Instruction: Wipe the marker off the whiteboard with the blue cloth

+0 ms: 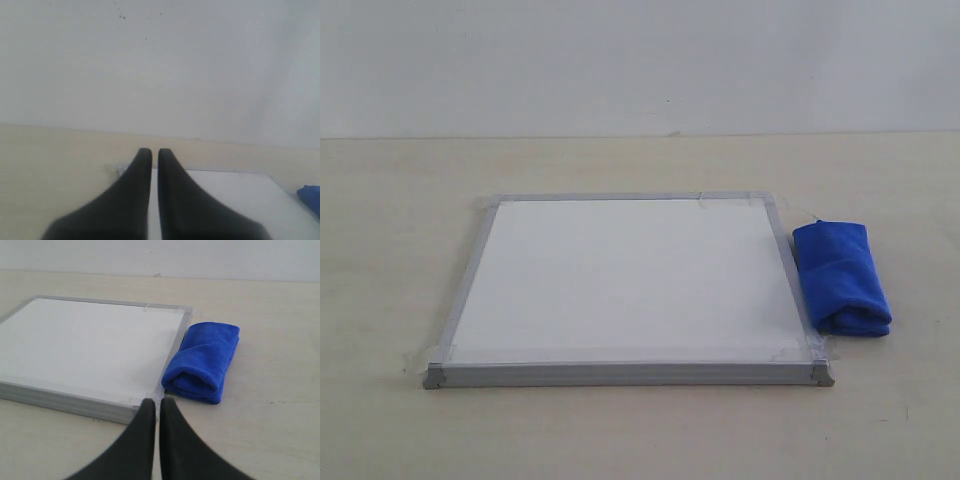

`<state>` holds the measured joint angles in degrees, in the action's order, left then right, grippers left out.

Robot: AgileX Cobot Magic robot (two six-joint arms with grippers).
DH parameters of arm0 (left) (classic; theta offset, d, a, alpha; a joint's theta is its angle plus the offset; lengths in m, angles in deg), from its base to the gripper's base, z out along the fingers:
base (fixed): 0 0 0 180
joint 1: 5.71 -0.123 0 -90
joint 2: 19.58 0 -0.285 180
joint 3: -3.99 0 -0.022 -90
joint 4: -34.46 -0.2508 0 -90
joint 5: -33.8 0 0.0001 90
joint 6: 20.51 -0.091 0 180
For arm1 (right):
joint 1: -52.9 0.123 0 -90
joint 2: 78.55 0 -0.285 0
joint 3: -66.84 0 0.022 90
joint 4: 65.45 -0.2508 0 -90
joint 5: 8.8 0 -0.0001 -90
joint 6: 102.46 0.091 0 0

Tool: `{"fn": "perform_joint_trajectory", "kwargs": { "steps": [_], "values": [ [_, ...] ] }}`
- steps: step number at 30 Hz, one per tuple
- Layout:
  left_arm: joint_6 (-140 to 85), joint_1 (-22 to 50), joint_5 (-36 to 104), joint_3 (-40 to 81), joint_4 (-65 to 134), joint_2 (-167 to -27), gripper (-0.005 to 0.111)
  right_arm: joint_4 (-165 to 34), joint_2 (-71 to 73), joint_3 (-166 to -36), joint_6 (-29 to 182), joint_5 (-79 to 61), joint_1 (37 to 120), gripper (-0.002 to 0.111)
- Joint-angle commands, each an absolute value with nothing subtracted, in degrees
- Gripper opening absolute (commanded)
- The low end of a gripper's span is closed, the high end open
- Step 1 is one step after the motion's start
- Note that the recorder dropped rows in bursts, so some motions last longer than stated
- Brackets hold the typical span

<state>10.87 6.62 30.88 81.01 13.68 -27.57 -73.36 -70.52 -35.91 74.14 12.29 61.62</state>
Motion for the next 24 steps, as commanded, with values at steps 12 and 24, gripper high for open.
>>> {"fn": "perform_joint_trajectory", "kwargs": {
  "steps": [12,24],
  "values": [
    [21.61,-1.22,33.8,81.21,14.06,-27.37,0.004,-73.23,-70.76,-35.94,74.0,11.99,61.45,0.0],
    [21.55,-1.22,33.8,81.21,14.06,-27.37,0.004,-73.23,-70.76,-35.94,74.0,11.99,61.45,0.0]
  ]
}}
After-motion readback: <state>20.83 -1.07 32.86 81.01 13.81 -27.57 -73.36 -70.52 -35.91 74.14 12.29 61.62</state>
